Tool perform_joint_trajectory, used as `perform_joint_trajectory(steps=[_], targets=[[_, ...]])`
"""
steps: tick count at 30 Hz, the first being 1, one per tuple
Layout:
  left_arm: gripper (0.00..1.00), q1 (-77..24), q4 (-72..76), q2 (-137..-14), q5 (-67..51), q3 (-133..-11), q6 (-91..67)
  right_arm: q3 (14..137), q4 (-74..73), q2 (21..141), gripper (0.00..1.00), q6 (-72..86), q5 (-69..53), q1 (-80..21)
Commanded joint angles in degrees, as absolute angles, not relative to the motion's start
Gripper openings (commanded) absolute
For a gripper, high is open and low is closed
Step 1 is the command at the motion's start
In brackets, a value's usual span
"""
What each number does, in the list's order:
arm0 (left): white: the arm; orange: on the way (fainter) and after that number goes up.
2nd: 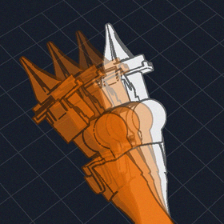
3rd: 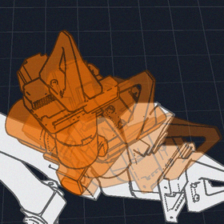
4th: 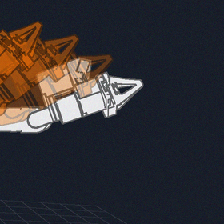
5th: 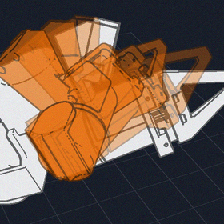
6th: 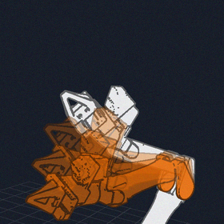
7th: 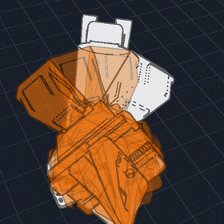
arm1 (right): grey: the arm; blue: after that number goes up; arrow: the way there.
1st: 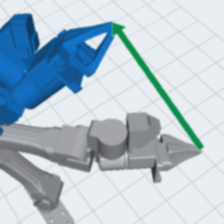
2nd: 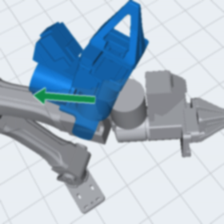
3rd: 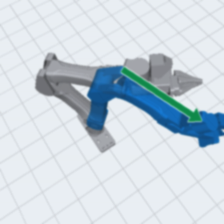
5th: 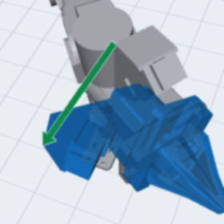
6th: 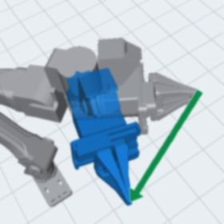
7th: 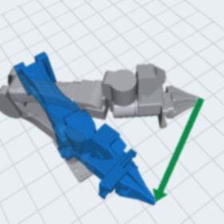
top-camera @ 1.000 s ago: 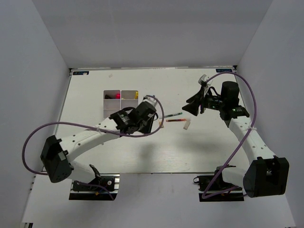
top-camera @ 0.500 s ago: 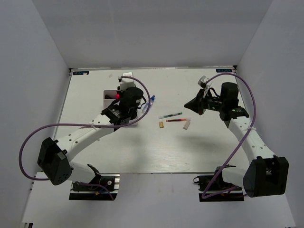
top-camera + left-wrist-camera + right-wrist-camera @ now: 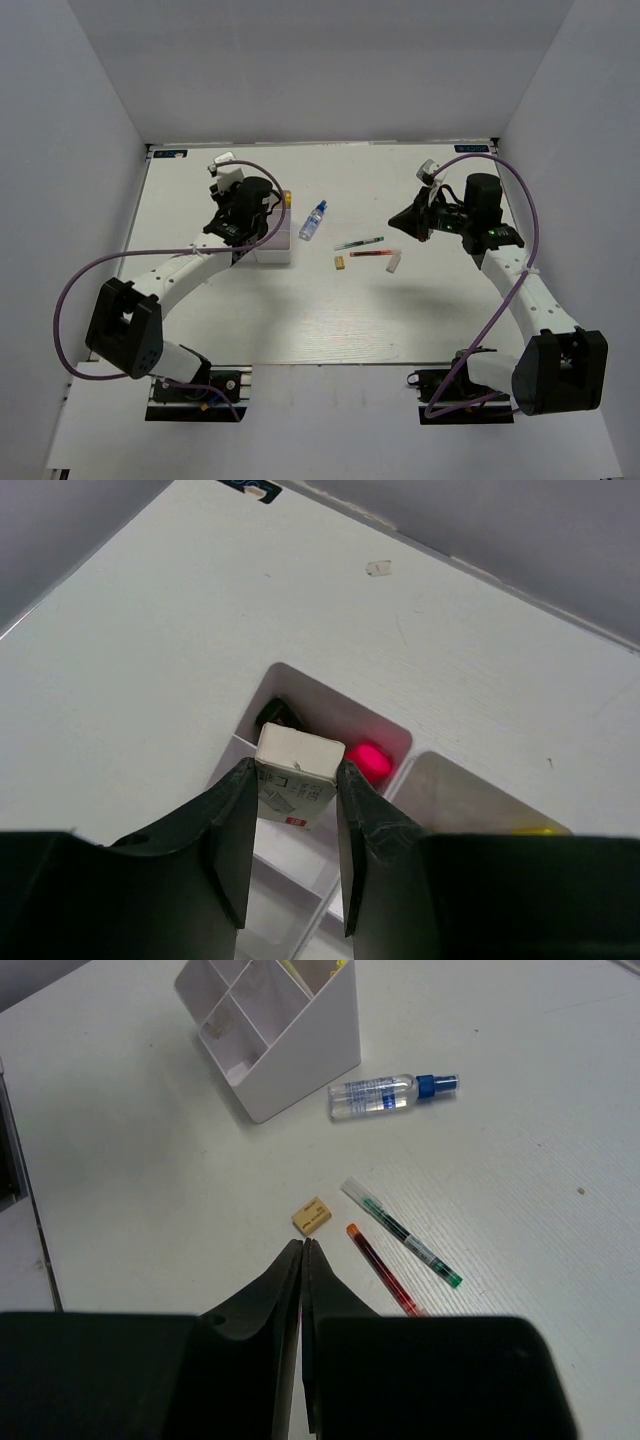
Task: Sort the stationery into containers
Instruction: Place the stationery into the container
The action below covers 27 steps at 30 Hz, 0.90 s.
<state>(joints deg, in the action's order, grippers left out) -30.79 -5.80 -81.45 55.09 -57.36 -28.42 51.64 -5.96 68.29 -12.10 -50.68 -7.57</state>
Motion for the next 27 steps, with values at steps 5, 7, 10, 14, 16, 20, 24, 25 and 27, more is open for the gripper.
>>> perform_joint_trajectory(steps=[5,7,10,14,16,20,24,25,27], targets=[[0.0,-26.3,-4.5,-84.3,52.0,-56.5,-32.6,51.5,-4.7,68.4,0.09,-12.4,-50.0,-7.3],[0.0,-25.6,-4.0,-85.2,51.2,-56.0,-32.6,51.4,-4.8,68.5,0.11,-12.5,-49.9,-7.2],[0.0,-25.0,-4.0,-86.0,48.4,-56.0,-32.6,51.5,-4.7,68.6,0.11,-12.6,-49.6,-7.2],[0.0,-25.0,-4.0,-86.6,47.2,-56.0,-32.6,51.7,-4.7,69.3,0.12,-12.5,-49.7,-7.1],[0.0,-24.4,-3.3,-87.1,47.2,-55.3,-32.1,51.8,-4.7,69.4,0.12,-12.6,-49.8,-7.2],[0.08,-23.9,-3.3,-87.6,46.7,-55.3,-32.1,51.8,-5.1,69.6,0.15,-12.8,-49.7,-7.2],[0.39,-23.9,-5.1,-87.6,45.4,-55.3,-33.5,51.7,-5.4,69.4,0.25,-12.9,-49.8,-7.2],[0.48,-23.9,-6.1,-87.0,45.4,-55.3,-33.5,51.6,-5.4,69.6,0.28,-12.9,-49.9,-7.2],[0.69,-23.9,-7.7,-85.5,44.4,-55.3,-34.4,51.9,-5.4,69.7,0.36,-13.3,-50.3,-7.1]])
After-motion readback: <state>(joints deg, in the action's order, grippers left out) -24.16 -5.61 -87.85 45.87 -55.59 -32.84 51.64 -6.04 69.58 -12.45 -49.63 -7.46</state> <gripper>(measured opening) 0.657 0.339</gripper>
